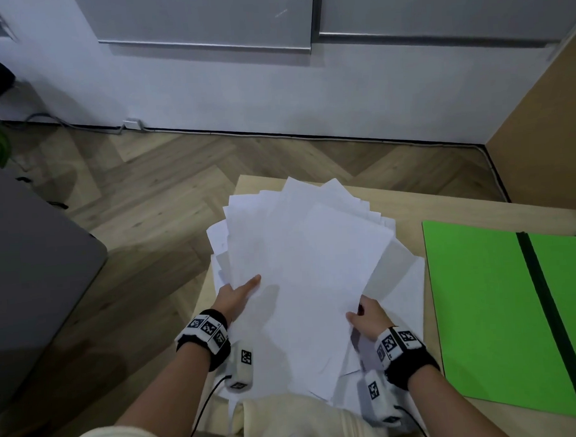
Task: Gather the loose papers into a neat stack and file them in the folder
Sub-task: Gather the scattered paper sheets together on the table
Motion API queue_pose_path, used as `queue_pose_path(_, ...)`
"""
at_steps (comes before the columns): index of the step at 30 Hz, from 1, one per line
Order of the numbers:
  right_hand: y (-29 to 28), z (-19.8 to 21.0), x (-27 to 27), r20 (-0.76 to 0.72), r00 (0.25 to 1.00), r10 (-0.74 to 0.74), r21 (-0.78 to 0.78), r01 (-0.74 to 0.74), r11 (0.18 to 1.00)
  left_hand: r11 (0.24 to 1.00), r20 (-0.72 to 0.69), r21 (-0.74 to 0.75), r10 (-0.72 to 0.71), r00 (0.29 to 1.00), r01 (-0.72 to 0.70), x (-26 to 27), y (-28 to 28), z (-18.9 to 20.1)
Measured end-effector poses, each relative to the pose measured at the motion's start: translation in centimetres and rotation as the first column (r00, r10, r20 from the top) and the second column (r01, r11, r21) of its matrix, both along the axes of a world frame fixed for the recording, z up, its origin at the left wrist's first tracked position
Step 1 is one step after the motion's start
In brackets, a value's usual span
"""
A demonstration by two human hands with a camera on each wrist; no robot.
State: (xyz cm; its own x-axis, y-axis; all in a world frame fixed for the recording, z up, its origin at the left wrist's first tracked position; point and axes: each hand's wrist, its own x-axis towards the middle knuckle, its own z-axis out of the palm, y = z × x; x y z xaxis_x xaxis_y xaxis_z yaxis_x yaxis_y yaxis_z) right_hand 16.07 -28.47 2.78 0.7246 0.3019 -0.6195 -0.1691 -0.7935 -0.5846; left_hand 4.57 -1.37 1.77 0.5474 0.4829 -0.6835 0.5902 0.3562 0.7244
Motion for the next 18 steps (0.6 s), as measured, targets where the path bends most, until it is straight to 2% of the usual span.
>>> queue_pose_path(3,-1.3,0.1,0.8,-0.015,0.992,0.127,-0.067,-0.128,0.99,0.999,-0.014,-0.045,0.031,0.999,-0.031,0.0,1.4,-2.3)
queue_pose_path(5,-1.3,-0.1,0.9,0.024,0.984,0.179,-0.084,-0.176,0.981,0.999,-0.032,-0.038,0.002,0.999,-0.004,0.1,0.8,-0.9)
queue_pose_path(6,-1.0,-0.2,0.9,0.049,0.987,0.153,-0.061,-0.15,0.987,1.0,-0.061,0.013,-0.026,0.998,0.027,0.2,0.1,0.0)
queue_pose_path(8,-0.7,-0.2,1.0,0.139,0.989,-0.044,-0.013,0.047,0.999,0.991,-0.147,0.114,-0.058,0.987,0.075,0.4,-0.5,0.7)
queue_pose_path(9,-0.9,0.1,1.3,0.214,0.958,-0.188,-0.037,0.201,0.979,0.988,-0.162,0.131,-0.056,0.985,0.078,0.5,-0.7,0.7)
queue_pose_path(11,-2.3,0.7,2.0,0.309,0.855,-0.416,-0.144,0.475,0.868,0.989,-0.153,0.135,-0.045,0.987,0.066,0.6,-0.6,0.4)
queue_pose_path(12,-3.2,0.8,2.3,0.312,0.823,-0.475,-0.201,0.546,0.813,0.988,-0.165,0.14,-0.044,0.985,0.068,0.6,-0.5,0.4)
queue_pose_path(14,-4.6,0.6,2.8,0.291,0.798,-0.528,-0.23,0.594,0.771,0.986,-0.169,0.156,-0.036,0.985,0.063,0.6,-0.4,0.0)
queue_pose_path(16,-4.9,-0.3,3.3,0.26,0.808,-0.529,-0.112,0.569,0.815,0.986,-0.166,0.164,-0.007,0.986,0.035,0.8,-0.4,-0.4)
queue_pose_path(18,-4.6,-0.7,3.5,0.211,0.855,-0.473,-0.014,0.487,0.873,0.983,-0.186,0.181,0.009,0.983,0.025,0.9,-0.2,-1.0)
